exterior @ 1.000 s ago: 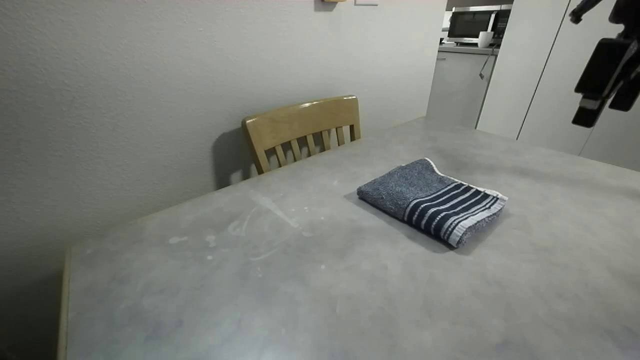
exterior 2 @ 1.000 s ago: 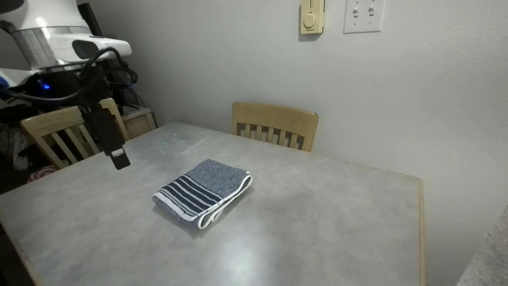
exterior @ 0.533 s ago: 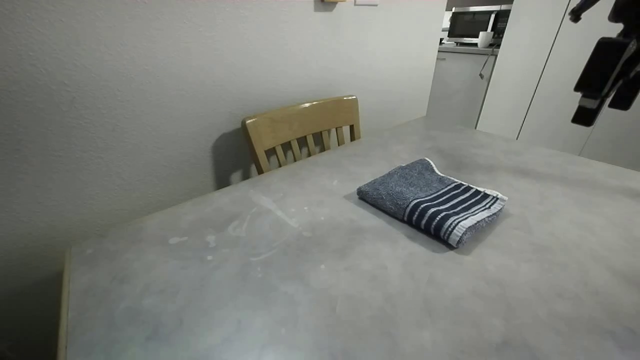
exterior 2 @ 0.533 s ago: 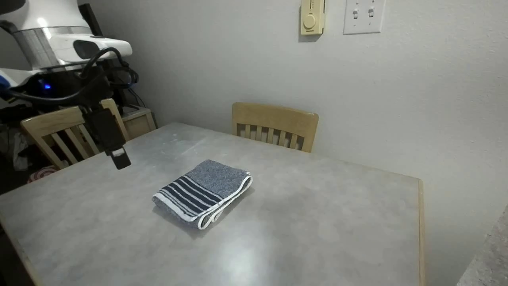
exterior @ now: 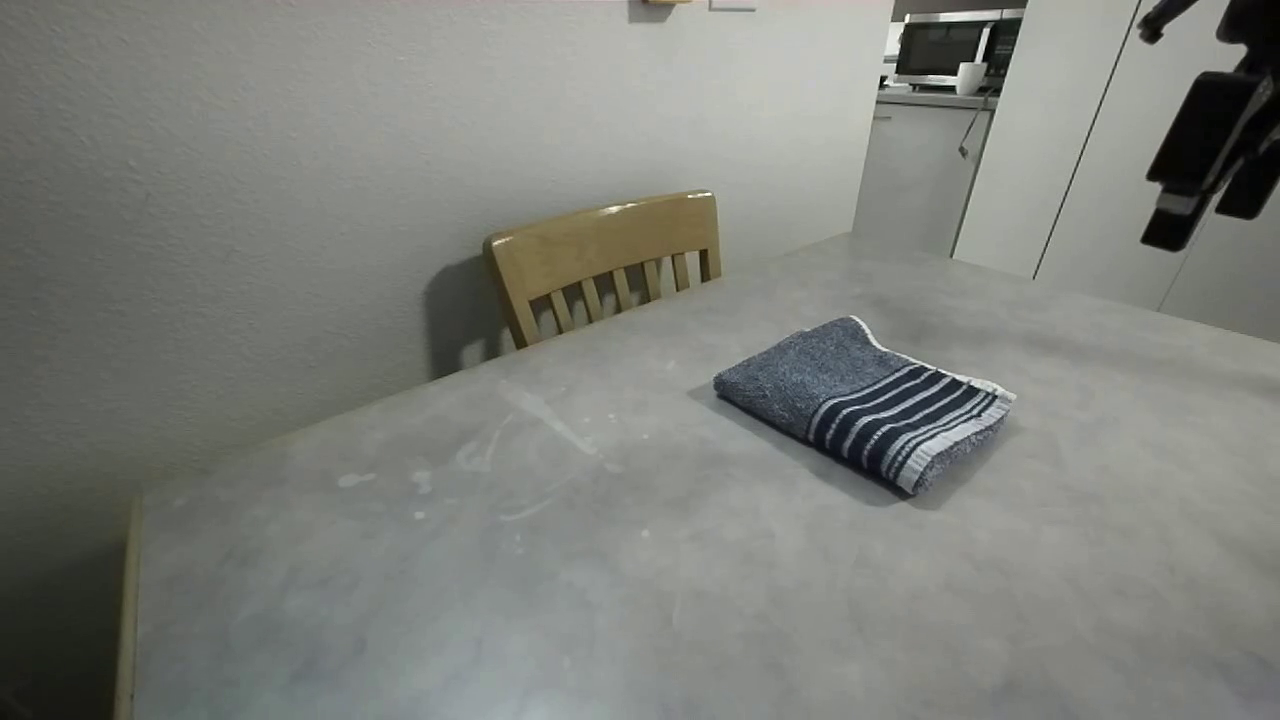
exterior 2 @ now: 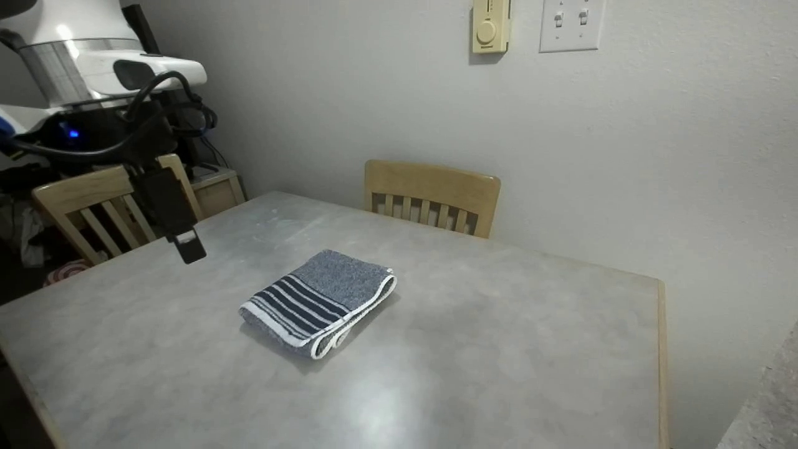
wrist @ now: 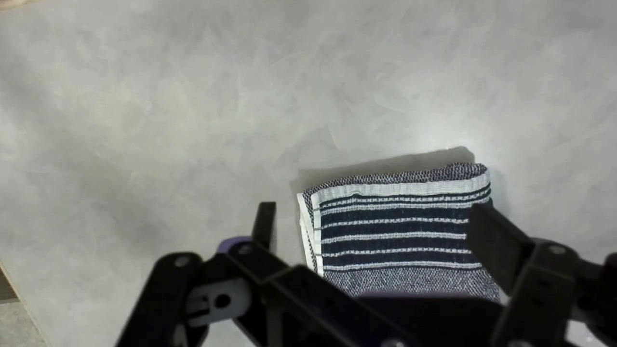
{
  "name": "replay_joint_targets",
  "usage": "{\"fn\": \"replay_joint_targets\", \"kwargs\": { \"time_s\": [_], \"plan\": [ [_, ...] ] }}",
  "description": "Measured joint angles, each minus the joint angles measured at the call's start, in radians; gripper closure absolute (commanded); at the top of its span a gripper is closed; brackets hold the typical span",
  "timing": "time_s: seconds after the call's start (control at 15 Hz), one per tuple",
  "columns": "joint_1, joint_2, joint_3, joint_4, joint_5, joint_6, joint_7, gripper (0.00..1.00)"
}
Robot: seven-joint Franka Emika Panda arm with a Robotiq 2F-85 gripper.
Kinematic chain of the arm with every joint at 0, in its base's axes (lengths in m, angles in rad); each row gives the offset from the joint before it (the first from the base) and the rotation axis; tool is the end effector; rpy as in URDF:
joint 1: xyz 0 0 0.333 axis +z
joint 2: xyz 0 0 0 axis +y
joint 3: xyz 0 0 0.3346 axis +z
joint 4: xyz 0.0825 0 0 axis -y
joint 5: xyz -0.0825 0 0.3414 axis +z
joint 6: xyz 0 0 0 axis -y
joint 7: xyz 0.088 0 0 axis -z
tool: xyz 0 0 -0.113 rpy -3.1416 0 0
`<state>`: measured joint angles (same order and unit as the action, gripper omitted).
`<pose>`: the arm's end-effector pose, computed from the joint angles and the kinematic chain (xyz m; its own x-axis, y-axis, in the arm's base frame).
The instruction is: Unfold the cloth on the table
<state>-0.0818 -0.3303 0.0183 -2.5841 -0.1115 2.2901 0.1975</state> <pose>0.3776 -0.0269 0.4152 0.9812 -0.1864 0.0501 -0.1902 -0.9782 0.0840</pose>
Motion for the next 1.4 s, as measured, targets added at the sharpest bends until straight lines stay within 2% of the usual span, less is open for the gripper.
{"fn": "replay_joint_targets", "kwargs": {
  "time_s": [0.13,0.33,0.67,0.93,1.2,1.4],
  "plan": [
    [0.0,0.003,-0.009,0.0,0.017,0.044,0.0,0.0],
    [0.0,0.033,-0.048,0.005,0.112,0.122,-0.017,0.0],
    [0.006,0.208,-0.12,0.098,0.309,0.146,-0.163,0.0],
    [0.003,0.406,-0.132,0.239,0.413,0.092,-0.252,0.0],
    [-0.016,0.61,-0.127,0.42,0.426,-0.008,-0.276,0.0],
    [-0.04,0.706,-0.112,0.518,0.428,-0.072,-0.337,0.0]
  ]
}}
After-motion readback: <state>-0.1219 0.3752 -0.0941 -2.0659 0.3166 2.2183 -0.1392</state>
